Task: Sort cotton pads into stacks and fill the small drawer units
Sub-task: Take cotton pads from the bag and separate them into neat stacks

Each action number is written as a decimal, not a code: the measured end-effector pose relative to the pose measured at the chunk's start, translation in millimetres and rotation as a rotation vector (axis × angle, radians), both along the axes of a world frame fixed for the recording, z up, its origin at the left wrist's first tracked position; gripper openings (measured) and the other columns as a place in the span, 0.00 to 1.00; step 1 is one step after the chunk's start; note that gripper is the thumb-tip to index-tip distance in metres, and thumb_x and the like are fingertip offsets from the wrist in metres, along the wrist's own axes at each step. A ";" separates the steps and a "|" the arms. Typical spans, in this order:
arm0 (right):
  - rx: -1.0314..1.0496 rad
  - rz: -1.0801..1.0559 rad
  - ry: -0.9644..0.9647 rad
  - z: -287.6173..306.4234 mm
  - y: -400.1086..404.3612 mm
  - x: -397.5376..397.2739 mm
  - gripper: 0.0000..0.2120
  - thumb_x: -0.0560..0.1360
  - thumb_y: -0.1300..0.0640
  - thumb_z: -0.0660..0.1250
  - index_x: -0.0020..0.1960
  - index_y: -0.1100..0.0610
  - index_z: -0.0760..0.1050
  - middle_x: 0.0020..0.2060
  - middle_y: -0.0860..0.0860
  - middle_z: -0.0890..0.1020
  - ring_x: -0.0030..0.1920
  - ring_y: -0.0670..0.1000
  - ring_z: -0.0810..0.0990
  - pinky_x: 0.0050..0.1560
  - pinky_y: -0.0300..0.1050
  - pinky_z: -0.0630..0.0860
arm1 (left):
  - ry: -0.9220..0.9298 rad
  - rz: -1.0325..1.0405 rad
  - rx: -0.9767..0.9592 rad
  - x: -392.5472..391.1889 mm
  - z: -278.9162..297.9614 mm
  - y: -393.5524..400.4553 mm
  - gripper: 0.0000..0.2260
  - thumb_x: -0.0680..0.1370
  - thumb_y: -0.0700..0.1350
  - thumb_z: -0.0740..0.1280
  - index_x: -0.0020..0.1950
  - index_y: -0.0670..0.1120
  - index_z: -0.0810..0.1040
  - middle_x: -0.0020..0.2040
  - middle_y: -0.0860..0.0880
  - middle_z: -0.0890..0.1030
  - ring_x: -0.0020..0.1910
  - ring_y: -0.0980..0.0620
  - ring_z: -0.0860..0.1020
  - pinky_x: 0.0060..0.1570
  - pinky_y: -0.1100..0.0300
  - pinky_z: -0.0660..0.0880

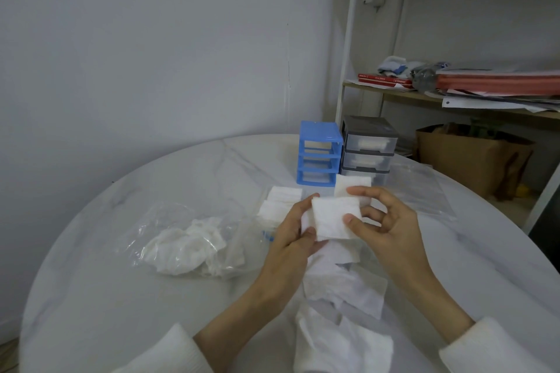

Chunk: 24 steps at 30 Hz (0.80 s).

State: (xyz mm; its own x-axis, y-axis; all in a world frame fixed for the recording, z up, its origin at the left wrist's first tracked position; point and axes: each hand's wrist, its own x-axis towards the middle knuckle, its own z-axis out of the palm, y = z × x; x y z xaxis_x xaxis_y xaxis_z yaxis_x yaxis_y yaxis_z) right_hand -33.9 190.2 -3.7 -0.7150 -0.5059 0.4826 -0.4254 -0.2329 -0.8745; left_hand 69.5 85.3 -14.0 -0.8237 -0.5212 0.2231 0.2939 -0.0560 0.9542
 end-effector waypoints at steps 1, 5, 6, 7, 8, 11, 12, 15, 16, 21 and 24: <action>0.014 -0.008 0.000 -1.2 -0.5 -0.1 0.17 0.68 0.70 0.71 0.54 0.57 0.76 0.58 0.53 0.78 0.48 0.51 0.82 0.38 0.37 0.79 | -0.004 -0.004 0.012 0.6 1.2 0.4 0.22 0.79 0.30 0.54 0.61 0.54 0.73 0.62 0.50 0.76 0.60 0.54 0.76 0.50 0.66 0.77; 0.072 -0.062 0.006 -2.8 -2.0 -0.4 0.22 0.67 0.66 0.74 0.59 0.54 0.74 0.61 0.51 0.76 0.49 0.52 0.81 0.45 0.46 0.82 | -0.008 -0.026 0.107 1.8 3.0 -0.4 0.23 0.79 0.29 0.53 0.63 0.55 0.71 0.60 0.48 0.78 0.57 0.53 0.78 0.50 0.64 0.78; 0.069 -0.068 0.008 -2.8 -2.4 -0.3 0.23 0.67 0.65 0.74 0.59 0.52 0.74 0.61 0.51 0.75 0.49 0.51 0.82 0.45 0.45 0.82 | -0.009 -0.026 0.128 1.8 2.9 -0.8 0.24 0.79 0.29 0.53 0.64 0.55 0.70 0.59 0.48 0.79 0.57 0.52 0.79 0.50 0.63 0.78; 0.061 -0.073 0.010 -3.1 -2.6 -0.1 0.24 0.67 0.65 0.74 0.59 0.49 0.73 0.62 0.50 0.75 0.49 0.51 0.82 0.44 0.44 0.82 | -0.008 -0.025 0.148 2.0 2.8 -1.0 0.24 0.79 0.29 0.53 0.65 0.55 0.69 0.58 0.49 0.79 0.56 0.52 0.79 0.51 0.62 0.78; 0.058 -0.081 0.014 -3.4 -3.0 -0.2 0.24 0.67 0.65 0.74 0.58 0.47 0.73 0.63 0.49 0.74 0.49 0.51 0.82 0.44 0.44 0.82 | -0.002 -0.026 0.168 1.9 2.9 -1.0 0.24 0.79 0.29 0.53 0.67 0.54 0.67 0.56 0.50 0.80 0.55 0.53 0.80 0.52 0.61 0.78; 0.056 -0.094 0.033 -4.5 -3.2 -0.5 0.26 0.67 0.64 0.74 0.59 0.45 0.72 0.64 0.48 0.72 0.50 0.52 0.81 0.44 0.45 0.82 | 0.006 -0.036 0.226 1.2 3.9 -0.9 0.25 0.78 0.29 0.54 0.68 0.54 0.64 0.53 0.51 0.81 0.51 0.53 0.80 0.51 0.62 0.79; 0.044 -0.086 0.037 -4.6 -3.4 -0.5 0.27 0.67 0.64 0.74 0.59 0.45 0.71 0.65 0.48 0.71 0.49 0.52 0.81 0.44 0.44 0.82 | 0.005 -0.042 0.245 0.3 4.2 -1.1 0.25 0.78 0.28 0.54 0.68 0.52 0.66 0.51 0.51 0.82 0.51 0.52 0.80 0.50 0.62 0.79; -0.002 -0.047 0.043 -4.1 -3.5 0.5 0.27 0.67 0.67 0.74 0.59 0.45 0.71 0.64 0.48 0.71 0.46 0.48 0.83 0.39 0.37 0.80 | 0.004 -0.063 0.295 -0.8 5.0 -0.9 0.22 0.77 0.27 0.53 0.67 0.45 0.70 0.54 0.46 0.81 0.54 0.49 0.79 0.49 0.62 0.79; -0.009 -0.037 0.046 -4.2 -3.6 0.5 0.28 0.67 0.67 0.74 0.59 0.45 0.71 0.63 0.48 0.71 0.46 0.47 0.83 0.39 0.36 0.80 | 0.007 -0.070 0.301 -0.8 5.7 -0.6 0.21 0.77 0.27 0.53 0.65 0.43 0.71 0.56 0.45 0.81 0.55 0.48 0.79 0.50 0.62 0.79; -0.008 -0.024 0.076 -6.0 -3.8 0.2 0.29 0.66 0.66 0.75 0.59 0.44 0.71 0.63 0.49 0.73 0.44 0.47 0.83 0.39 0.37 0.80 | 0.039 -0.096 0.353 0.7 9.2 0.9 0.15 0.80 0.34 0.53 0.62 0.39 0.75 0.57 0.41 0.81 0.55 0.46 0.80 0.51 0.60 0.79; -0.001 -0.033 0.105 -6.9 -3.9 -0.1 0.29 0.65 0.65 0.75 0.59 0.43 0.71 0.64 0.47 0.72 0.44 0.48 0.83 0.40 0.39 0.80 | 0.051 -0.088 0.395 0.1 8.1 -0.1 0.13 0.81 0.39 0.54 0.60 0.39 0.76 0.54 0.42 0.82 0.54 0.47 0.81 0.50 0.59 0.80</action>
